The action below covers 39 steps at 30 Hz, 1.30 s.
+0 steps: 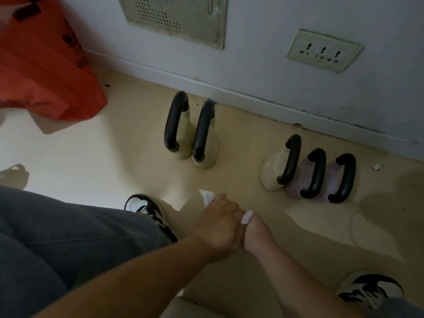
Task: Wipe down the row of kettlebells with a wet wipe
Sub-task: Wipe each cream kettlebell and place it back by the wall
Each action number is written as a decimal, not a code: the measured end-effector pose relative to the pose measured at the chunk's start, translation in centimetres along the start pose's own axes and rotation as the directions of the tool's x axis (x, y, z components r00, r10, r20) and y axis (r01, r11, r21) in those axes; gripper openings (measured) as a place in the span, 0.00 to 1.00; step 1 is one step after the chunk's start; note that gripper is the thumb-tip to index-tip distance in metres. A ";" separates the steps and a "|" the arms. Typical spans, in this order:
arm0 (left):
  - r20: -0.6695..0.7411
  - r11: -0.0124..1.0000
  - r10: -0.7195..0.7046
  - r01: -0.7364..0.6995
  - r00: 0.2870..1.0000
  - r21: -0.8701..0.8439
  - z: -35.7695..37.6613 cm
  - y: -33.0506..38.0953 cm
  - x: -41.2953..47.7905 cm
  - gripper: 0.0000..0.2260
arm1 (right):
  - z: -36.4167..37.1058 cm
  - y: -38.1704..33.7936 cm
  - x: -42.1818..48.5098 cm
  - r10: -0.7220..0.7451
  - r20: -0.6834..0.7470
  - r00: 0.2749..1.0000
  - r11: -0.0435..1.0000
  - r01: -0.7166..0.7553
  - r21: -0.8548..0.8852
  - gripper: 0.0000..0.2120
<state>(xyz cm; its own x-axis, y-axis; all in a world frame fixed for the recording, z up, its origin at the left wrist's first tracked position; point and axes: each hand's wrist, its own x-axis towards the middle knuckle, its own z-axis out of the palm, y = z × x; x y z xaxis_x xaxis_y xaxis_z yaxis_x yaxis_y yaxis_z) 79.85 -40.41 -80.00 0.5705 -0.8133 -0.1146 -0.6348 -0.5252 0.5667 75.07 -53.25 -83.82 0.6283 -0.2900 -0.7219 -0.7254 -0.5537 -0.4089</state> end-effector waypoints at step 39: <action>0.120 0.961 -0.034 -0.001 0.992 0.278 -1.0 -0.8 1.4 0.15 | 1.5 7.3 -0.9 -0.050 0.096 0.994 0.678 -0.037 0.735 0.19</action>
<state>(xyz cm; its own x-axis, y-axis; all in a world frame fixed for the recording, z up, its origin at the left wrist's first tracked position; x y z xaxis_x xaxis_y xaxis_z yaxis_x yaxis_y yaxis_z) 81.68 -40.89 -79.84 0.5250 -0.8193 -0.2306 -0.7552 -0.5733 0.3177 68.75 -55.90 -86.97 0.6338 -0.1857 -0.7509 -0.7212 0.2090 -0.6605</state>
